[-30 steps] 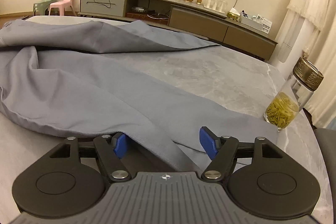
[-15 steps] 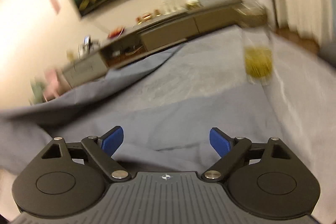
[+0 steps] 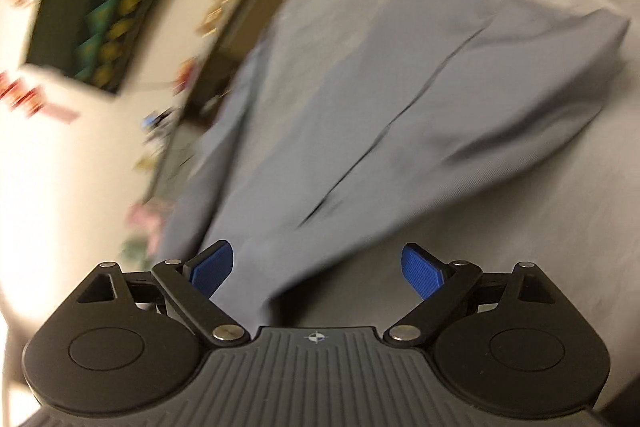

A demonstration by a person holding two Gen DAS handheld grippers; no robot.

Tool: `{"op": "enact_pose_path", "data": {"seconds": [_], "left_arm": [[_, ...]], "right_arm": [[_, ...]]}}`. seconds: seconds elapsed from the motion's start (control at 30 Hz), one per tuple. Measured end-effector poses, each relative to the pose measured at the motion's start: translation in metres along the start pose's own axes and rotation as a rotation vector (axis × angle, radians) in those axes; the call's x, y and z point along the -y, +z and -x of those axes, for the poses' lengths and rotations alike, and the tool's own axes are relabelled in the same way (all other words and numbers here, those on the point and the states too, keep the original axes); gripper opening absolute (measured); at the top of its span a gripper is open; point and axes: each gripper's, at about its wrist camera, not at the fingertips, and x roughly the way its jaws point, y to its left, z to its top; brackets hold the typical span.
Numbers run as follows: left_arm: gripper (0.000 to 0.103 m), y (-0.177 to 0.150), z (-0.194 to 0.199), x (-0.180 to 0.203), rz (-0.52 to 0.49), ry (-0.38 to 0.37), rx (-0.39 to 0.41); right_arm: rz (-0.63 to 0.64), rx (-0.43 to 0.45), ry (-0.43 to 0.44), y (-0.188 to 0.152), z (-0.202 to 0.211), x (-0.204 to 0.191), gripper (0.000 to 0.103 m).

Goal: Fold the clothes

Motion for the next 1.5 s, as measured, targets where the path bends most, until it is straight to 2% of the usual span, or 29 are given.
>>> {"op": "enact_pose_path", "data": {"seconds": [0.07, 0.13, 0.17, 0.23, 0.33, 0.4, 0.43, 0.5, 0.57, 0.6, 0.67, 0.77, 0.87, 0.9, 0.93, 1.0, 1.1, 1.17, 1.23, 1.3, 1.37, 1.4, 1.5], "left_arm": [[0.012, 0.02, -0.017, 0.011, -0.03, 0.003, 0.004], [0.01, 0.055, -0.02, 0.04, -0.084, -0.032, 0.086], [0.009, 0.076, -0.014, 0.059, -0.096, -0.057, 0.128], [0.009, 0.115, 0.007, 0.1, -0.128, -0.127, 0.225], [0.009, 0.144, 0.074, 0.157, -0.245, -0.254, 0.385], [0.009, 0.136, 0.12, 0.17, -0.332, -0.306, 0.442], [0.009, 0.129, 0.139, 0.159, -0.385, -0.325, 0.465], [0.009, 0.107, 0.16, 0.119, -0.44, -0.303, 0.449], [0.009, 0.071, 0.16, 0.068, -0.455, -0.206, 0.339], [0.009, 0.055, 0.146, 0.042, -0.437, -0.141, 0.248], [0.01, 0.024, 0.112, -0.013, -0.388, -0.018, 0.051], [0.011, -0.017, 0.064, -0.068, -0.323, 0.117, -0.123], [0.016, -0.032, 0.056, -0.079, -0.308, 0.116, -0.127], [0.019, -0.03, 0.057, -0.076, -0.308, 0.113, -0.114], [0.02, -0.028, 0.058, -0.073, -0.313, 0.112, -0.104], [0.023, -0.027, 0.058, -0.068, -0.319, 0.12, -0.093], [0.023, -0.024, 0.055, -0.065, -0.322, 0.136, -0.1], [0.023, -0.021, 0.048, -0.061, -0.324, 0.148, -0.103], [0.022, -0.02, 0.041, -0.062, -0.335, 0.159, -0.107], [0.022, -0.021, 0.034, -0.063, -0.354, 0.171, -0.116], [0.022, -0.028, 0.033, -0.065, -0.379, 0.181, -0.128], [0.023, -0.032, 0.035, -0.065, -0.393, 0.187, -0.133], [0.031, -0.04, 0.042, -0.068, -0.406, 0.192, -0.133]], "right_arm": [[-0.005, 0.037, -0.036, 0.016, -0.018, -0.006, 0.074], [0.058, 0.047, -0.042, 0.035, -0.043, -0.028, 0.01], [0.089, 0.052, -0.046, 0.045, -0.056, -0.038, 0.007], [0.166, 0.123, -0.023, 0.065, -0.065, -0.075, 0.003], [0.253, 0.262, 0.065, 0.09, -0.054, -0.137, 0.002], [0.306, 0.33, 0.149, 0.098, -0.03, -0.169, 0.002], [0.334, 0.355, 0.192, 0.098, -0.015, -0.179, 0.002], [0.381, 0.363, 0.245, 0.091, 0.012, -0.181, 0.002], [0.406, 0.317, 0.241, 0.081, 0.025, -0.16, 0.002], [0.409, 0.273, 0.206, 0.074, 0.021, -0.144, 0.002], [0.402, 0.176, 0.107, 0.058, 0.002, -0.108, 0.002], [0.327, 0.034, -0.054, 0.039, -0.033, -0.052, 0.004], [0.24, -0.017, -0.107, 0.033, -0.041, -0.03, 0.01], [0.248, -0.012, -0.099, 0.032, -0.036, -0.031, 0.022], [0.261, -0.003, -0.087, 0.032, -0.031, -0.032, 0.048], [0.263, 0.034, -0.082, 0.034, -0.02, -0.031, 0.073], [0.197, 0.094, -0.127, 0.036, -0.025, -0.016, 0.072], [0.146, 0.098, -0.146, 0.044, -0.036, -0.009, 0.06], [0.182, 0.093, -0.178, 0.054, -0.05, -0.016, 0.031], [0.357, 0.139, -0.233, 0.058, -0.058, -0.037, 0.018], [0.534, 0.193, -0.278, 0.06, -0.061, -0.058, 0.018], [0.543, 0.186, -0.281, 0.064, -0.062, -0.059, 0.018], [0.458, 0.16, -0.317, 0.074, -0.06, -0.043, 0.023]]}}
